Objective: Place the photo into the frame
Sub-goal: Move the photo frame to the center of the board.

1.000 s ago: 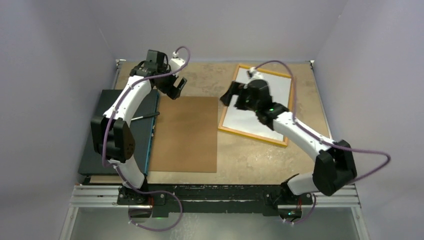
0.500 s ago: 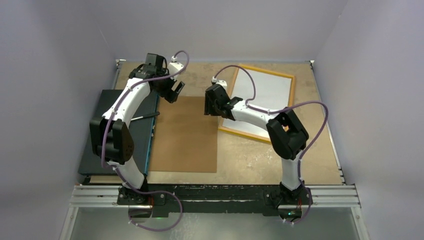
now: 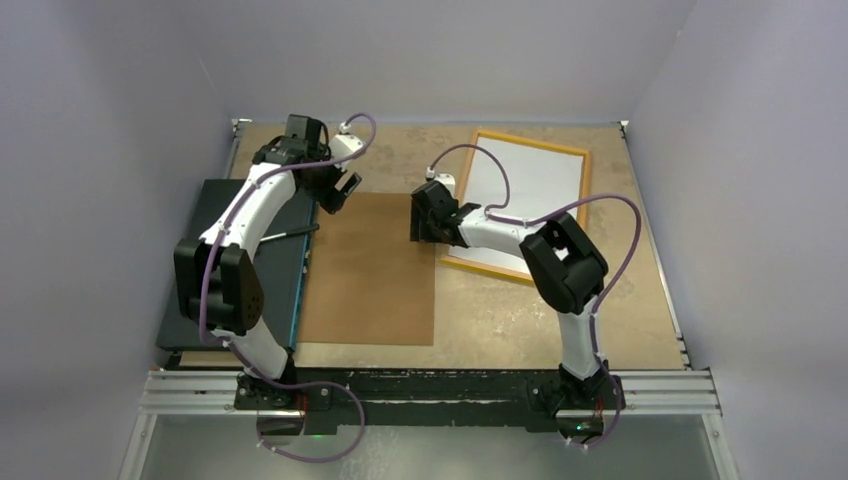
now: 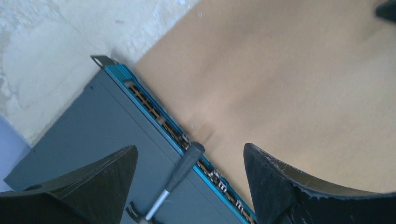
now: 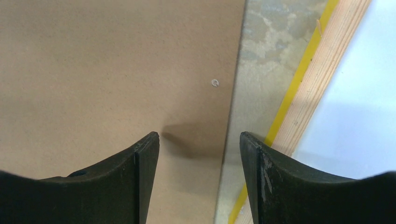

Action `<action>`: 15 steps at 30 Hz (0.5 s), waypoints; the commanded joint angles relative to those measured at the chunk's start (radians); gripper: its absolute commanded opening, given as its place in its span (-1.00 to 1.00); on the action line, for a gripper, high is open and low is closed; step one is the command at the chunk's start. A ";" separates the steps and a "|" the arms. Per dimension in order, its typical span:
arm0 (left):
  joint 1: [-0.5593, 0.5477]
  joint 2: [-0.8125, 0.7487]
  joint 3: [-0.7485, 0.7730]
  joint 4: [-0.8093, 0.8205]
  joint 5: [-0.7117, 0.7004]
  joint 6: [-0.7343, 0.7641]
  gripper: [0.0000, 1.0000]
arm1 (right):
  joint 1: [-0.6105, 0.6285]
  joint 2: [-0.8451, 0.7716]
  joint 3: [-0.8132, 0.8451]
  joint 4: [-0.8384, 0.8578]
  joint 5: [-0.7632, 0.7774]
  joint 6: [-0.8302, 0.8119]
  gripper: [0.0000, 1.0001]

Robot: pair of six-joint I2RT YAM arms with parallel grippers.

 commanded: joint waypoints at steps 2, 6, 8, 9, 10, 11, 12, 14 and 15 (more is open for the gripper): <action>0.006 -0.066 -0.108 0.031 -0.040 0.155 0.65 | -0.030 -0.088 -0.109 -0.001 0.023 0.036 0.35; 0.005 -0.059 -0.156 0.056 -0.058 0.180 0.65 | -0.034 -0.134 -0.172 0.002 0.042 0.042 0.36; 0.005 -0.045 -0.162 0.076 -0.067 0.171 0.65 | -0.031 -0.162 -0.194 0.010 0.095 0.039 0.35; 0.004 -0.033 -0.160 0.091 -0.071 0.164 0.65 | -0.020 -0.180 -0.205 0.010 0.100 0.040 0.34; 0.005 -0.020 -0.155 0.106 -0.076 0.157 0.64 | -0.005 -0.199 -0.216 0.011 0.111 0.045 0.34; 0.004 -0.004 -0.145 0.114 -0.080 0.150 0.63 | 0.014 -0.219 -0.230 0.014 0.119 0.046 0.34; 0.004 0.014 -0.132 0.121 -0.084 0.143 0.61 | 0.037 -0.242 -0.244 0.016 0.132 0.048 0.34; 0.003 0.049 -0.099 0.121 -0.090 0.129 0.59 | 0.095 -0.301 -0.273 0.017 0.162 0.046 0.34; 0.002 0.065 -0.083 0.111 -0.087 0.124 0.58 | 0.128 -0.328 -0.291 0.025 0.178 0.037 0.35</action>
